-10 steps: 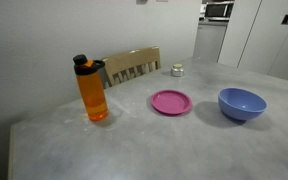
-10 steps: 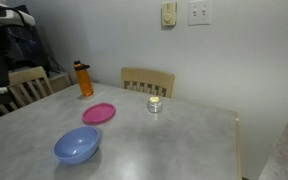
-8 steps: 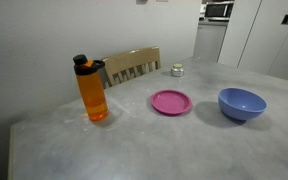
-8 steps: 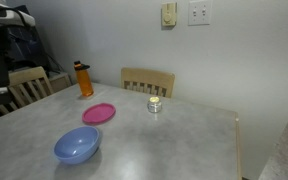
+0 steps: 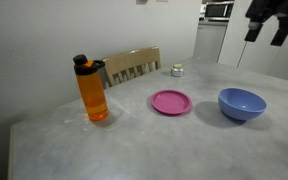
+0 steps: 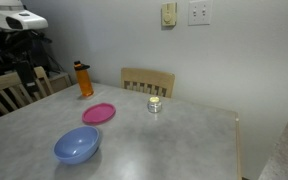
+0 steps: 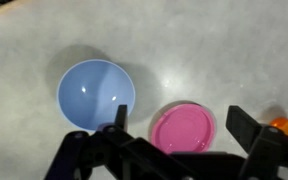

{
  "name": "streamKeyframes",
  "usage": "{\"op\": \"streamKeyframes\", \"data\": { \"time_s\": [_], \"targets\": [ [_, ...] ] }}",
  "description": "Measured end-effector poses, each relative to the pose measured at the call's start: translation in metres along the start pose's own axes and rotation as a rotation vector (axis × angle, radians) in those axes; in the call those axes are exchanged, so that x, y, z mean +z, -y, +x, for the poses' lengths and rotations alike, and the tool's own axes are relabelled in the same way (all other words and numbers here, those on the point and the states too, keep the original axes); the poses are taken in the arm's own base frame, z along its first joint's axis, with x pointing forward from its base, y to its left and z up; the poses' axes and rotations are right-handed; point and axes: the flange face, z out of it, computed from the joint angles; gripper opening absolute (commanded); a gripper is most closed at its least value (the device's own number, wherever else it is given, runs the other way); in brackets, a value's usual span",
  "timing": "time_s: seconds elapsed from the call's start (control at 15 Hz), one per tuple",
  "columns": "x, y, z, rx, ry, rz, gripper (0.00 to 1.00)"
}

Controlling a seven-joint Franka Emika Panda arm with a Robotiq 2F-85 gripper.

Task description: Put the pink plate on the blue bowl, remove the pink plate and put it back on the the blue bowl

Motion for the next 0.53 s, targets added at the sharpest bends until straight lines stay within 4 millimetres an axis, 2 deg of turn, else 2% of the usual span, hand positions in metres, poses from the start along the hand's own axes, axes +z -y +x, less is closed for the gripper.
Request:
{"op": "streamKeyframes", "data": {
  "time_s": [0.27, 0.53],
  "targets": [
    [0.023, 0.024, 0.031, 0.144, -0.081, 0.119, 1.0],
    [0.054, 0.039, 0.06, 0.183, -0.071, 0.099, 1.0]
  ]
}}
